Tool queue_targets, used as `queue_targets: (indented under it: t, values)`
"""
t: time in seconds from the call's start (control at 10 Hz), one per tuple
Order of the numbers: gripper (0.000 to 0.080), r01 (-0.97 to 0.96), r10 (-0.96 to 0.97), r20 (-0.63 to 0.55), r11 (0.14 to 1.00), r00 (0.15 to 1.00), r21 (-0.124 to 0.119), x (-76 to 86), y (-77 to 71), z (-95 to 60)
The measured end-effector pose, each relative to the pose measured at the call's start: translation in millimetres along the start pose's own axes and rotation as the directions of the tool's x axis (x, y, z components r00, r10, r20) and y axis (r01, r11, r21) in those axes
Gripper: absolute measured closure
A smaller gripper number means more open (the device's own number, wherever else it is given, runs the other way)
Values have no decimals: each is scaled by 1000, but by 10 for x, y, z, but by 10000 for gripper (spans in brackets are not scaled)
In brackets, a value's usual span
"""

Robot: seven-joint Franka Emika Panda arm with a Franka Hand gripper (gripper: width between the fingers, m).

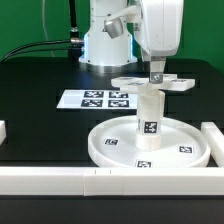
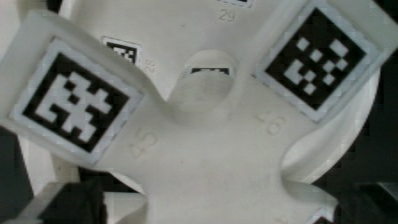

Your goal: Assemble round table

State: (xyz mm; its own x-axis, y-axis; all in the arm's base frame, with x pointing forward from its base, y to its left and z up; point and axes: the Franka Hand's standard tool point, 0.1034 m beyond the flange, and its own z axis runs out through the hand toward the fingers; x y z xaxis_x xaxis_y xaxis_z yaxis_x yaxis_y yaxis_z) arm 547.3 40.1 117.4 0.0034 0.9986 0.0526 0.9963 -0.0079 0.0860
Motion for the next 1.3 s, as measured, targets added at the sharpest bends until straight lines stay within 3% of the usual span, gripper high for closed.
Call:
queue_targets:
  t: [0.7,0.9,1.3]
  values:
    - [151,-4,4,-1,1000,1000,15,25,-35,87]
    - [354,-9,9,0,1000,1000,17,-3,-36,94]
    - [354,-29,29,0,999,1000,18,-5,-34,93]
